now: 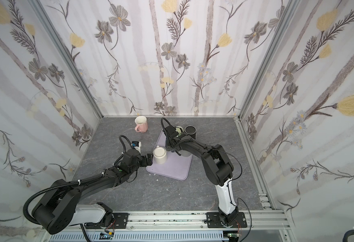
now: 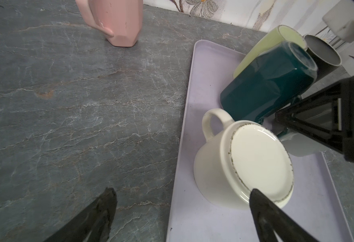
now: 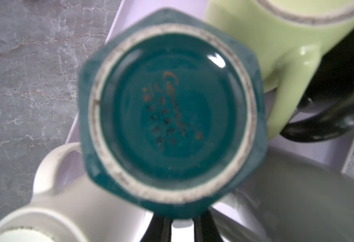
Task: Turn the mug right side up
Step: Pick up the mug from the tray.
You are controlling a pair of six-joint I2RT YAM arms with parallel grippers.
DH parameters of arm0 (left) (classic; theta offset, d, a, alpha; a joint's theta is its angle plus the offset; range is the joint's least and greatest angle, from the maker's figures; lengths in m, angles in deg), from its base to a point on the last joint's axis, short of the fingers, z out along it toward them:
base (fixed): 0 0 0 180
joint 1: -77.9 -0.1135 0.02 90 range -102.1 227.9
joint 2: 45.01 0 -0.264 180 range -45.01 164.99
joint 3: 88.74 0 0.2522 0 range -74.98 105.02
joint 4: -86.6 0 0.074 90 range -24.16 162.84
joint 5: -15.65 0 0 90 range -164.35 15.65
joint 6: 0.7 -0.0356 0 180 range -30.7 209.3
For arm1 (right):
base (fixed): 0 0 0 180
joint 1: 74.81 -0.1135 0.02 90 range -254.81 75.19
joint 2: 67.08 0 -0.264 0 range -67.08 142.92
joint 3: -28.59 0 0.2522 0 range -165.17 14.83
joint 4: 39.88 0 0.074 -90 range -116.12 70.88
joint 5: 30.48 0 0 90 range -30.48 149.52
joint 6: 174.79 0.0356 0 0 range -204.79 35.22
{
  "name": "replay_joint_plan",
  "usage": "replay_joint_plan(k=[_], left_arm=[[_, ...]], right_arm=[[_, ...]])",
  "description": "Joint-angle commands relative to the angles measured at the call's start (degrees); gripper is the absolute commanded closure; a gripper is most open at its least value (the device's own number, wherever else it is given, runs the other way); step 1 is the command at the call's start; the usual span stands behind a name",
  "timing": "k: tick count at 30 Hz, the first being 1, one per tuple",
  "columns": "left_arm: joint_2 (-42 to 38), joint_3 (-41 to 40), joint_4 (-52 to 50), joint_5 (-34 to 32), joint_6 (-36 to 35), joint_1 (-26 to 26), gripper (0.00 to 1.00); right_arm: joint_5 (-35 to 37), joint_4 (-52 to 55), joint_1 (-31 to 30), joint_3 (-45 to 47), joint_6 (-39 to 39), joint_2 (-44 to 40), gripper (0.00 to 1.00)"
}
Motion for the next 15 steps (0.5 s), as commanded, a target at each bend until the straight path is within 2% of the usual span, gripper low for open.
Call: replay_joint_plan(k=[1, 15], left_arm=[[0.82, 0.74, 0.41, -0.3, 0.52, -0.02, 0.0], [0.26, 0.65, 0.08, -0.52, 0.37, -0.04, 0.0]], right_arm=[[2.65, -1.12, -0.6, 1.58, 1.26, -2.9, 0.97], [1.71, -5.04, -0.79, 8.79, 3.04, -11.7, 0.98]])
